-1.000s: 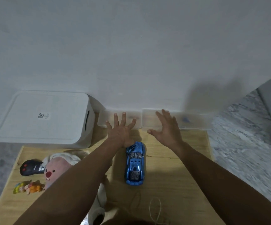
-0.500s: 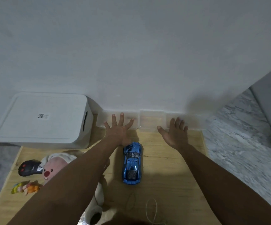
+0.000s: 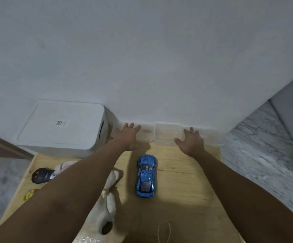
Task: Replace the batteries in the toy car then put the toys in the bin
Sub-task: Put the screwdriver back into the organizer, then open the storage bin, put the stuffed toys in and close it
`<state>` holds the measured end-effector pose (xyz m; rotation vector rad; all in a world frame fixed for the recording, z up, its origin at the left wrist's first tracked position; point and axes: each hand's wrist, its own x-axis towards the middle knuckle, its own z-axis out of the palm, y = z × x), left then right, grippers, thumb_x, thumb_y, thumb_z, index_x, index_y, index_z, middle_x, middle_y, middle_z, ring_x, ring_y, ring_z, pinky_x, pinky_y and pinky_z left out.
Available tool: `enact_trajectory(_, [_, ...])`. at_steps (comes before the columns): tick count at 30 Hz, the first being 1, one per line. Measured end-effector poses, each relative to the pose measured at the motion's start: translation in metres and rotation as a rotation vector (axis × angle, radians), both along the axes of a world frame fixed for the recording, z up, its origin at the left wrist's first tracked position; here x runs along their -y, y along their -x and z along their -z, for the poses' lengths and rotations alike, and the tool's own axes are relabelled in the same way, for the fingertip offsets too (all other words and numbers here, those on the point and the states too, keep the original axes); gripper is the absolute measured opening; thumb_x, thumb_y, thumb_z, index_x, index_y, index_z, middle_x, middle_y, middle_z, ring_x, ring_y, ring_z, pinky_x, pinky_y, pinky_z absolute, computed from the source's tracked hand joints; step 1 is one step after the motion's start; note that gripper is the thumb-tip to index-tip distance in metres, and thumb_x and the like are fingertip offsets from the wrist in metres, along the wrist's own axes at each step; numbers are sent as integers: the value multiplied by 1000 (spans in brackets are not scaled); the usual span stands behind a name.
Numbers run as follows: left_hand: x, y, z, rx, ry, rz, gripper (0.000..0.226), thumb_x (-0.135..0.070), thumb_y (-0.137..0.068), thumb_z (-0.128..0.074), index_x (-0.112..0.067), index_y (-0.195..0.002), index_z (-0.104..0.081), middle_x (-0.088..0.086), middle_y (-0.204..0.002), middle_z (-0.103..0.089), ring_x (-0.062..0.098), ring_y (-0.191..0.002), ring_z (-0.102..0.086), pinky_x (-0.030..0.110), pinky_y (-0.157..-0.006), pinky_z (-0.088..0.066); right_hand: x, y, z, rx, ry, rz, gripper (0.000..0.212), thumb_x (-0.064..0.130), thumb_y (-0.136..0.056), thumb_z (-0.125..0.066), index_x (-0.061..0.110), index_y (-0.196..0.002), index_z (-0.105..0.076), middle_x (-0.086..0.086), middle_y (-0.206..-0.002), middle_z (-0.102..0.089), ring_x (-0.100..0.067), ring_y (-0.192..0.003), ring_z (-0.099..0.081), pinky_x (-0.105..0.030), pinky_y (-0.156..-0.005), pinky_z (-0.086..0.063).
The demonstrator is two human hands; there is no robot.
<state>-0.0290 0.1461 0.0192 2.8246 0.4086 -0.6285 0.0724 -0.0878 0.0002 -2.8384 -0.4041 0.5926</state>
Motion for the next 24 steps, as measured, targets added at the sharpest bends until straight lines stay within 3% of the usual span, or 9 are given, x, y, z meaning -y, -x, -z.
enact_trajectory(4, [-21,10,-24,166,0,-21,63,-31,-92,-55,-17,-149,-33,9,-150,-40,27,-138,-35,43,-110,-35,-37,13,-23,-2,-203,-21,65,43,-97,-49,10,-149,-30,-9,-159,-23,-29,-147,-17,-46,-118,-22])
enact_trajectory(8, [-48,27,-48,403,97,-169,52,-26,-91,-58,-12,-140,-50,10,-143,-51,28,-130,-48,33,-108,-36,-86,31,-51,-42,-376,-40,58,37,-94,-57,11,-143,-43,-9,-145,-49,-26,-132,-46,-34,-108,-36])
enact_trajectory(13, [-82,50,-70,635,80,-260,37,-21,-88,-59,-9,-121,-66,12,-126,-64,29,-120,-54,35,-102,-41,-146,60,-73,-124,-504,-106,54,36,-91,-63,9,-136,-52,-8,-134,-58,-22,-124,-54,-32,-103,-41])
enact_trajectory(17, [-100,54,-68,628,31,-334,35,-26,-87,-58,-11,-116,-69,11,-121,-66,30,-116,-56,39,-95,-47,-163,73,-80,-197,-544,-101,50,28,-89,-63,10,-134,-53,-6,-125,-63,-21,-117,-57,-29,-97,-45])
enact_trajectory(22, [-128,72,-69,508,-77,-459,44,-30,-87,-58,-12,-128,-62,12,-132,-58,32,-123,-49,42,-99,-45,-176,85,-82,-205,-494,-89,41,31,-86,-67,7,-119,-62,-10,-123,-63,-28,-107,-63,-42,-93,-52])
enact_trajectory(24, [-198,148,-77,535,-146,-564,48,-32,-88,-59,-11,-131,-58,13,-135,-54,33,-123,-47,43,-98,-43,-241,147,-99,-171,-499,-139,38,31,-84,-68,8,-114,-64,-9,-117,-64,-27,-102,-64,-41,-90,-54])
